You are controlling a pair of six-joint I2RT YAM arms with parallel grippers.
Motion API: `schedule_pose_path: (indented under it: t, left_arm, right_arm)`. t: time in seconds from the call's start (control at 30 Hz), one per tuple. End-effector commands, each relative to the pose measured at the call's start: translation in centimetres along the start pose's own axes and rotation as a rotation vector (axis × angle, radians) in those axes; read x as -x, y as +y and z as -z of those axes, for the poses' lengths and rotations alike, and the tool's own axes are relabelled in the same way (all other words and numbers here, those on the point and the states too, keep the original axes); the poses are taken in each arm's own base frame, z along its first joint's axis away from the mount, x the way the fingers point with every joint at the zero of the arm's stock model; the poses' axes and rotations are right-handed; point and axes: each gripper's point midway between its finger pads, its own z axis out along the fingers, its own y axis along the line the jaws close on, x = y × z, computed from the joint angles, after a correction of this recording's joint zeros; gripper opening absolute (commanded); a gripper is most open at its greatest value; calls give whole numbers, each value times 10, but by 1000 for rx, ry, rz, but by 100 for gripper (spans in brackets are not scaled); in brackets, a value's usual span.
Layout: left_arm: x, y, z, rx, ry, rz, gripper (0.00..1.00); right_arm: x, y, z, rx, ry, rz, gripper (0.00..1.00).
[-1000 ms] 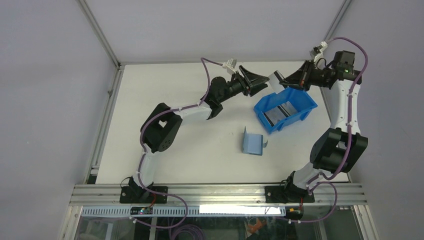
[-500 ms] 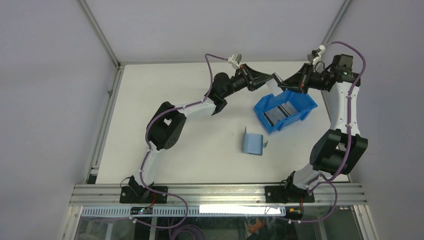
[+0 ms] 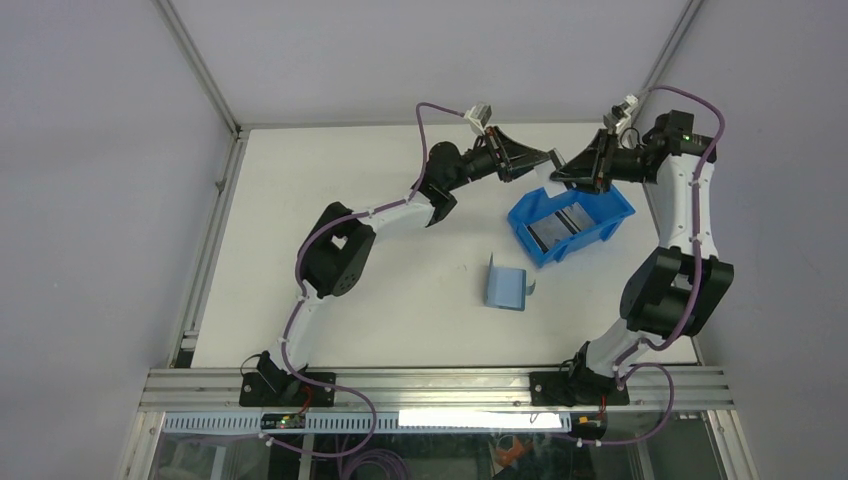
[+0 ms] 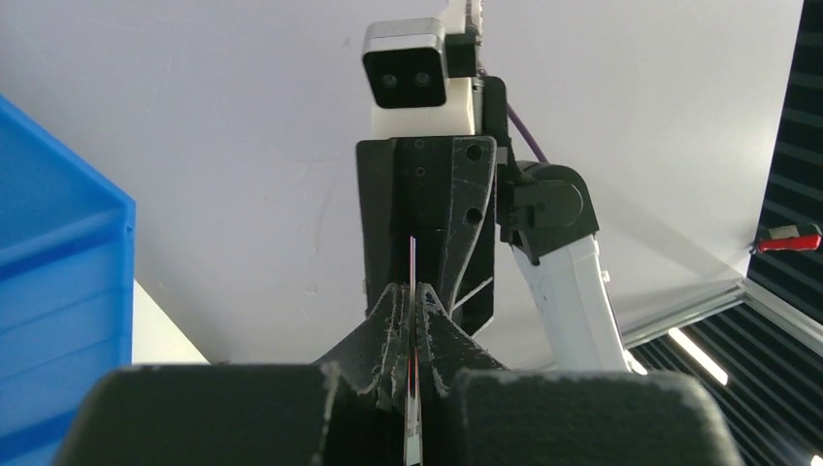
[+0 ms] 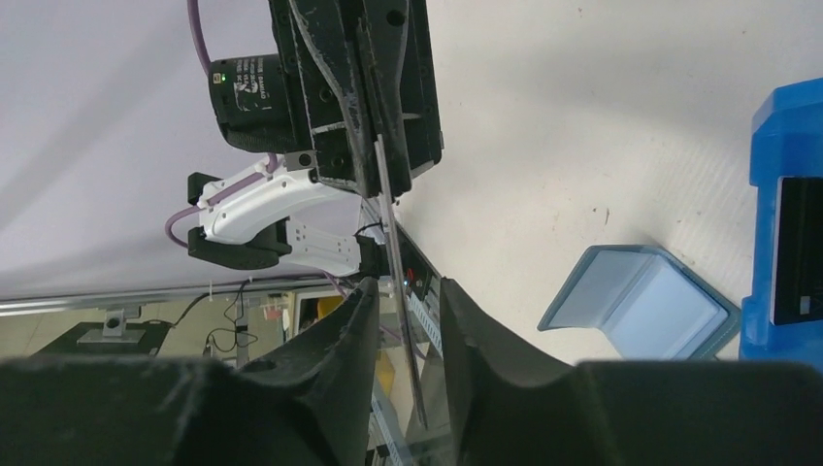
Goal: Put the credit cards into the card holder
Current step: Place the credit card in the storage box.
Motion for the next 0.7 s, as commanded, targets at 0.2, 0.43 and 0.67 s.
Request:
schedule_pose_path:
  t: [0.2,0.43,0.67]
  left_arm:
    - [-4,-22,-4,-48,79,-40,0]
    - [-3,-9,-4,3,87,-39,10]
    - [40,-5,33,185,-69,-170,56]
  right_arm:
    - [-8,19,-12,41,91,57,26]
    - [-10,15,-14,18,107,60,0]
    - [-1,-21,1,-56,65,47,0]
